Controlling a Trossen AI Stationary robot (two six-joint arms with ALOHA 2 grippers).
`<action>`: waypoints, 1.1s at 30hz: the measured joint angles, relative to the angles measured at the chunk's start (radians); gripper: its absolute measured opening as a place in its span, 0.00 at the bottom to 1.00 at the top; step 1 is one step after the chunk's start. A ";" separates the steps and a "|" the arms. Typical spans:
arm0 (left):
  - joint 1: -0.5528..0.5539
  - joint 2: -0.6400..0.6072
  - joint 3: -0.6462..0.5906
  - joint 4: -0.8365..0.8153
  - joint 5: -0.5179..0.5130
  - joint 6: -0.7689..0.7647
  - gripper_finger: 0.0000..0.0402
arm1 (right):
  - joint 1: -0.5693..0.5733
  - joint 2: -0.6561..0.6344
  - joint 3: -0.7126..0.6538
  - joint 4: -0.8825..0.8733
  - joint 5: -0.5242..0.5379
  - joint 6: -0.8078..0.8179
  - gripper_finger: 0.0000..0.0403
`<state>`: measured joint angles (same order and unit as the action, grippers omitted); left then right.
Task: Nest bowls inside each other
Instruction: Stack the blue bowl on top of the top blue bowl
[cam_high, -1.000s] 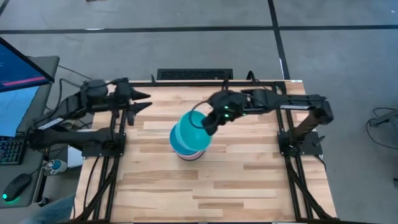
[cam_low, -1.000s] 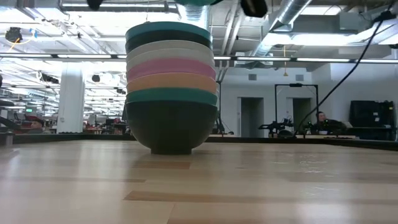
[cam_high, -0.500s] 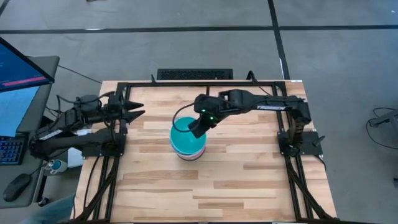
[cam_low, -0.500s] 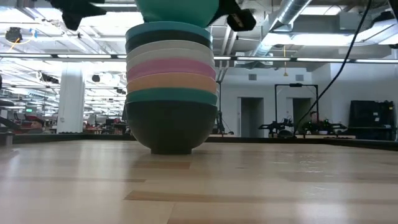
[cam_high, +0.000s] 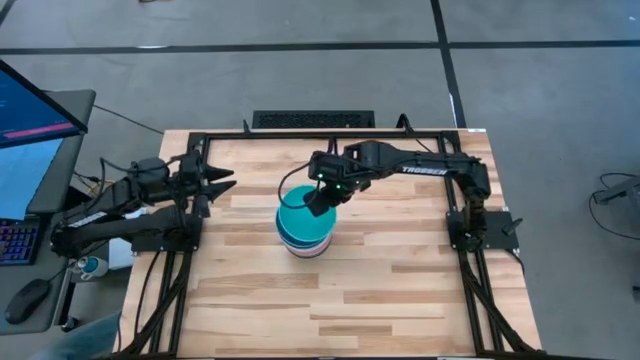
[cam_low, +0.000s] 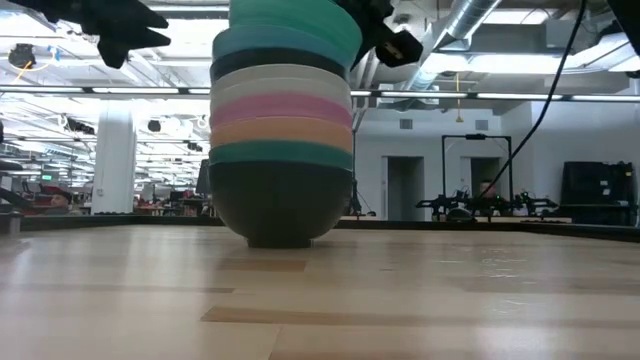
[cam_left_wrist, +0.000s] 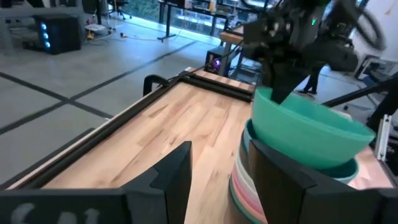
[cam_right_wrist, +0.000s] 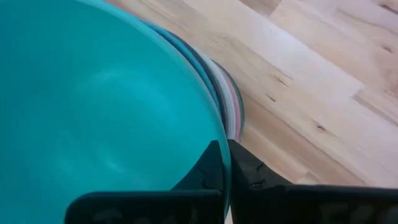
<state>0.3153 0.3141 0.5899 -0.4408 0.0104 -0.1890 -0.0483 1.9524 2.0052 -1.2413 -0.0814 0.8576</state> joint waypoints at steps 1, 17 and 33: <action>0.000 0.000 -0.001 -0.002 -0.003 0.005 0.37 | 0.000 -0.002 0.001 0.002 0.000 0.006 0.03; 0.000 0.001 -0.001 0.018 -0.104 0.046 0.37 | 0.015 -0.003 0.001 -0.015 -0.049 0.082 0.03; 0.000 0.001 -0.001 0.021 -0.104 0.045 0.37 | 0.069 -0.033 0.002 -0.010 0.043 0.085 0.51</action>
<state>0.3157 0.3149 0.5888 -0.4195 -0.0940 -0.1444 0.0208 1.9192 2.0068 -1.2514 -0.0384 0.9424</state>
